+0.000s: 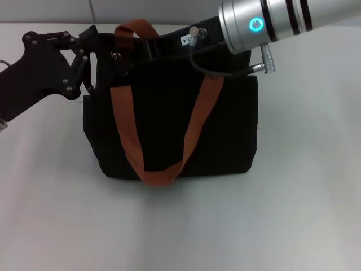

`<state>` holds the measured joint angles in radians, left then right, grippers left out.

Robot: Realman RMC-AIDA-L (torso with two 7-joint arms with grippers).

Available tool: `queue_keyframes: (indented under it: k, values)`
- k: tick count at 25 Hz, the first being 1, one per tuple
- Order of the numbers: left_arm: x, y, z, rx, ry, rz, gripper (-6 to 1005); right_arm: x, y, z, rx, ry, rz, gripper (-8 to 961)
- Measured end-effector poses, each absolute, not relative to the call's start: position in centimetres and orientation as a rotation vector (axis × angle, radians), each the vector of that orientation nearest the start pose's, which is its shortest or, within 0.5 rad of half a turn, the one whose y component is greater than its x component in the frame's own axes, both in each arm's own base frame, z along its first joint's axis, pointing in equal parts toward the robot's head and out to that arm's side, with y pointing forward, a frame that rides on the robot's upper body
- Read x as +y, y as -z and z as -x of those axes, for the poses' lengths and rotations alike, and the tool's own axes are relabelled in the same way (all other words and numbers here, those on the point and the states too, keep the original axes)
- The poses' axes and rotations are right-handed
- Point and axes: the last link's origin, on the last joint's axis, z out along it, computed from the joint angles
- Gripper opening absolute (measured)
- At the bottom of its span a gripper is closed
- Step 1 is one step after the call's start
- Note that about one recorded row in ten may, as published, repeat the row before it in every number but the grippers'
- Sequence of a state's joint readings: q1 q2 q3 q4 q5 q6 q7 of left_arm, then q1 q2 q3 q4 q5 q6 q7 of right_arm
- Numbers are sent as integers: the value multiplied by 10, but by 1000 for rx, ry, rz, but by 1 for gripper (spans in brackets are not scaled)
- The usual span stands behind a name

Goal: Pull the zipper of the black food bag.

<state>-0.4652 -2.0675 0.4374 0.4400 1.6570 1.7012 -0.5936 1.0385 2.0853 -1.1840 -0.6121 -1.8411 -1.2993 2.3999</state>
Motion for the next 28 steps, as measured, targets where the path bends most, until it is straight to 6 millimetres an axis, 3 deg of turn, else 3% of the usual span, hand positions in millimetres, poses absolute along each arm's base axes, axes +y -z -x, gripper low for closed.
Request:
queue_keyframes:
  k: [28]
  values:
    - [317, -38, 270, 86, 975, 2162, 23, 404, 51, -77, 1339, -516, 2819, -2]
